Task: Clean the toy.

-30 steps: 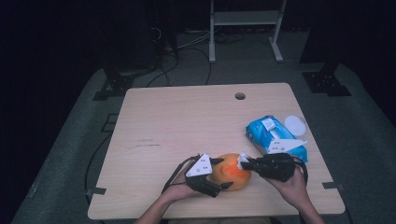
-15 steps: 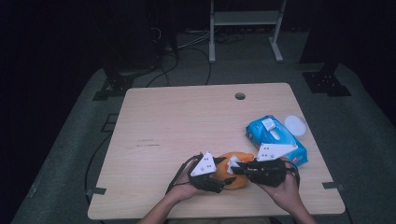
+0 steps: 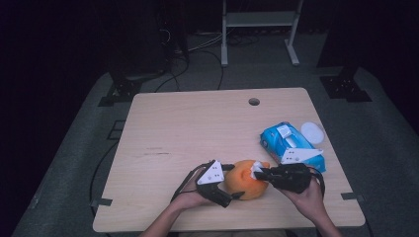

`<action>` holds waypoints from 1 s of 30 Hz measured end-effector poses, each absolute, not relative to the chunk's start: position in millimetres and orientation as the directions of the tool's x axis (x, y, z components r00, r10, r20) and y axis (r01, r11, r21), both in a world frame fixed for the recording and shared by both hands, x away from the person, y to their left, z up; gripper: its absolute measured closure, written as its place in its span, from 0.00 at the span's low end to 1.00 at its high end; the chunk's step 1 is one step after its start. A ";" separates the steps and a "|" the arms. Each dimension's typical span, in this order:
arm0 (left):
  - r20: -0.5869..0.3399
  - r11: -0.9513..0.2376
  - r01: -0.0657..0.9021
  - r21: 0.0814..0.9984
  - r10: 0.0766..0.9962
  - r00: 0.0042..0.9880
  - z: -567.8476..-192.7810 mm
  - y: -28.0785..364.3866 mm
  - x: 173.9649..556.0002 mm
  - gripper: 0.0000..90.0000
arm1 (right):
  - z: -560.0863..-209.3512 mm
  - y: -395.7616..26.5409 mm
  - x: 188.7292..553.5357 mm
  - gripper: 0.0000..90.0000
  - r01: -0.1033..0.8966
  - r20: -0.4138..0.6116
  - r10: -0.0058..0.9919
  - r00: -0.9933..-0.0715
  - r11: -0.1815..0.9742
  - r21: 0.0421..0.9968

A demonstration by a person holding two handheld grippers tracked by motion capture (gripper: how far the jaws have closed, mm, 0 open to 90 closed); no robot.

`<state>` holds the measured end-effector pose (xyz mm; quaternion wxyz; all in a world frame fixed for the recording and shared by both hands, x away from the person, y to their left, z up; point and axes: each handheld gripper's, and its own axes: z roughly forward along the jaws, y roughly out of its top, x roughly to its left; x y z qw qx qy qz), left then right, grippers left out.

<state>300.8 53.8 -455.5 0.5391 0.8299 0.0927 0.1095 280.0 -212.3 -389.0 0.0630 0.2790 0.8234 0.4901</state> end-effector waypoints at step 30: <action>0.050 -0.542 0.070 0.838 0.204 0.978 -425.6 48.6 276.1 0.32 | -393.2 -223.5 281.7 0.90 0.486 0.313 0.488 -0.815 0.282 0.827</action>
